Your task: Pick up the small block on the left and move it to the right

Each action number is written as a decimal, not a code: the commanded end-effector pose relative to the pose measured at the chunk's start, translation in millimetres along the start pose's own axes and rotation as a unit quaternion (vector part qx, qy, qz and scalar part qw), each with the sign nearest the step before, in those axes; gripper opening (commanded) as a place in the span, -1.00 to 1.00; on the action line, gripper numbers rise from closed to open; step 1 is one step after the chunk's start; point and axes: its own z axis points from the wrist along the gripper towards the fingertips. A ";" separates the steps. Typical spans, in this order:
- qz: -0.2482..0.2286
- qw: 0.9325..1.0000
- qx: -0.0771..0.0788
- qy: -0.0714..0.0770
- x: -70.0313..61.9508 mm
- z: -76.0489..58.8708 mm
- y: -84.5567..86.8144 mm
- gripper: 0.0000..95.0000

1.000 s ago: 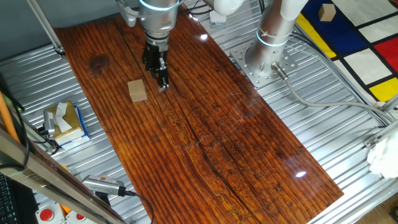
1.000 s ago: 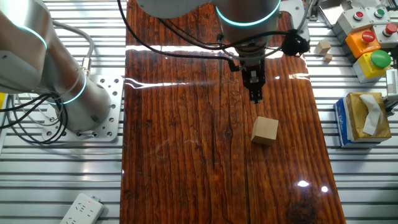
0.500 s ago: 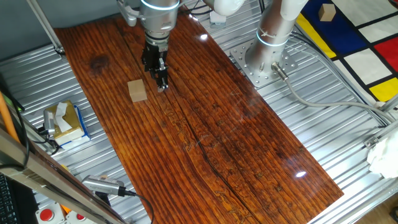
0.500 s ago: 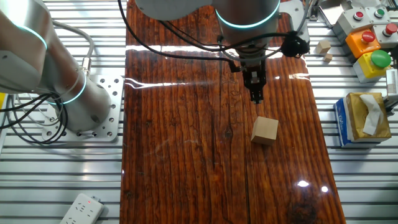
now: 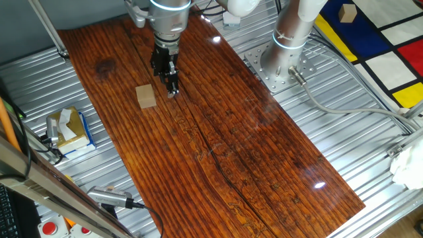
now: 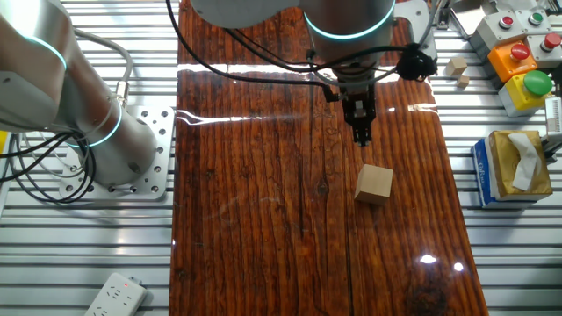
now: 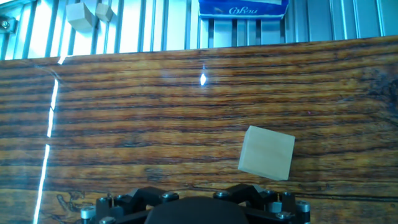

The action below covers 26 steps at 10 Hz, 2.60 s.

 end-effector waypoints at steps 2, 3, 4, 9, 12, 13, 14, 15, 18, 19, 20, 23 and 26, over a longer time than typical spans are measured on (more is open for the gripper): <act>-0.029 0.998 -0.003 0.058 -14.3 5.2 -26.2 0.60; -0.028 0.997 -0.003 0.065 -15.2 5.0 -26.0 0.60; -0.027 0.997 -0.002 0.077 -16.3 4.8 -25.7 0.60; -0.018 0.993 -0.005 0.118 -17.4 4.5 -25.3 0.60; -0.021 0.993 -0.012 0.112 -17.1 3.9 -30.8 0.60; -0.026 0.994 -0.019 0.108 -16.8 3.9 -36.9 0.60; -0.029 0.994 -0.021 0.107 -16.9 3.8 -41.3 0.60; -0.028 0.994 -0.023 0.108 -18.2 3.4 -45.6 0.60; -0.032 0.993 -0.039 0.110 -22.1 0.9 -54.9 0.60; -0.034 0.992 -0.044 0.109 -23.8 1.4 -56.7 0.60; -0.038 0.993 -0.046 0.105 -27.5 4.1 -58.4 0.60; -0.047 0.993 -0.032 0.100 -43.8 12.1 -57.1 1.00; -0.077 0.991 0.024 0.103 -54.2 14.8 -54.3 1.00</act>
